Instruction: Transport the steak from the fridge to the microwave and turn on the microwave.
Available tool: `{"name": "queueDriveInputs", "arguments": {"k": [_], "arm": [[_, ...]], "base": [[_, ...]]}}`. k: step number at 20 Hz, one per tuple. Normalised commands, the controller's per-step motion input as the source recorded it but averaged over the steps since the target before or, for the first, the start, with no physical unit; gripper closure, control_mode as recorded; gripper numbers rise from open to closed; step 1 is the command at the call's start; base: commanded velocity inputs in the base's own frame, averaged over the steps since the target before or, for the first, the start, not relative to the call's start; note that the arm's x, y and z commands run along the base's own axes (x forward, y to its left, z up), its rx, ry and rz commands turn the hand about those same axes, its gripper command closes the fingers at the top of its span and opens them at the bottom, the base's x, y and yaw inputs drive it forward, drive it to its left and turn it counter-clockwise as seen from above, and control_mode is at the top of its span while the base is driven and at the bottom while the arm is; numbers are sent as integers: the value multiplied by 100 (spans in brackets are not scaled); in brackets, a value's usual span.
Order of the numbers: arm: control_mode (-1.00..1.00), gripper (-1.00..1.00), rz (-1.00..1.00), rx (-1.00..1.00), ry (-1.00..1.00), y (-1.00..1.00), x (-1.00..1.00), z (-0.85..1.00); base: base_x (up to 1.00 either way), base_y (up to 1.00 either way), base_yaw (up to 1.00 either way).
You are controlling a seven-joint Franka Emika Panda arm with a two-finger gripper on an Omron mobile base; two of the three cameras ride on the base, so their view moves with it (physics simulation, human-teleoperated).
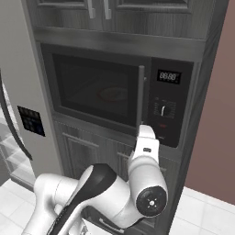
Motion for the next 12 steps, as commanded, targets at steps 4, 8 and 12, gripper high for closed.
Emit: {"name": "queueDriveInputs", "arguments": {"k": [4,8,12], "arm": [[-100,100,0,4,-8,-4,14,-5],[-100,100,0,2,-4,-1,20,-12],[-100,100,0,1,-2,0,24,-12]], "base": [[0,0,0],[0,0,0],[0,0,0]]}}
